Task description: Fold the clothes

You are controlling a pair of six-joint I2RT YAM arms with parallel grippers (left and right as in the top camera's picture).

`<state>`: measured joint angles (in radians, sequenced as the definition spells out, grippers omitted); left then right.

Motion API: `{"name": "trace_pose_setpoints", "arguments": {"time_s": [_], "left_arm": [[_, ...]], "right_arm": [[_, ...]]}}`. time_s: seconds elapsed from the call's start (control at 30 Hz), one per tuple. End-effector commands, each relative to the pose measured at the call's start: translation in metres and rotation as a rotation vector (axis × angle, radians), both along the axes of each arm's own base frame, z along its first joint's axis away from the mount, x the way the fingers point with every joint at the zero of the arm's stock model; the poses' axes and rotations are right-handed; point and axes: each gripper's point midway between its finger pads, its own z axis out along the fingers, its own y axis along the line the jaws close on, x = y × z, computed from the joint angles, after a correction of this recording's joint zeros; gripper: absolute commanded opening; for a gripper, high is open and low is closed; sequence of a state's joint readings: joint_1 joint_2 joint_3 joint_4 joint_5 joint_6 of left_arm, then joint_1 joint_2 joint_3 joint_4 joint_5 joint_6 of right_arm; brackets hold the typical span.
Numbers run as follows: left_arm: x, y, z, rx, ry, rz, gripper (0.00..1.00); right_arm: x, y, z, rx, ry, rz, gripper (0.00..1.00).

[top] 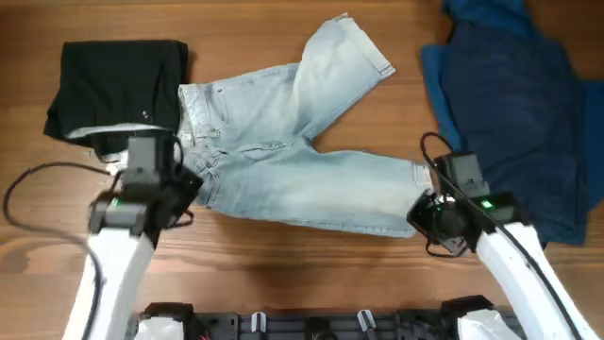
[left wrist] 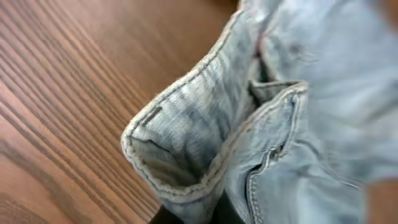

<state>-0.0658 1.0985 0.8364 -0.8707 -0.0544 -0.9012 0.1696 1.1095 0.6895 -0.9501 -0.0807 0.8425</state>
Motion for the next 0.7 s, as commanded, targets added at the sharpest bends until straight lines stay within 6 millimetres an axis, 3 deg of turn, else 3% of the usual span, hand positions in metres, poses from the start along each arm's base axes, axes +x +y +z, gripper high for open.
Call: {"name": "trace_pose_setpoints", "arguments": {"time_s": [0.0,0.13,0.23,0.37,0.47,0.67], "left_arm": [[-0.016,0.01,0.038,0.065,-0.139,-0.031,0.04],[-0.045,0.012,0.052,0.064,-0.17,-0.029,0.04],[-0.049,0.013,0.051,0.067,-0.158,-0.027,0.04],[-0.033,0.018,0.044,0.099,-0.14,-0.011,0.04],[-0.008,0.026,0.025,0.152,-0.084,0.017,0.04],[0.051,0.032,-0.011,0.203,-0.081,0.047,0.04]], "right_arm": [[0.0,-0.012,0.036,-0.05,-0.105,-0.008,0.04],[-0.013,-0.014,0.063,-0.041,-0.182,0.005,0.04],[0.005,-0.022,0.075,-0.087,-0.289,-0.008,0.04],[0.077,-0.014,0.089,-0.107,-0.487,0.029,0.04],[0.147,-0.002,0.073,-0.106,-0.584,0.05,0.04],[0.222,0.021,0.046,-0.047,-0.734,0.083,0.04]]}}
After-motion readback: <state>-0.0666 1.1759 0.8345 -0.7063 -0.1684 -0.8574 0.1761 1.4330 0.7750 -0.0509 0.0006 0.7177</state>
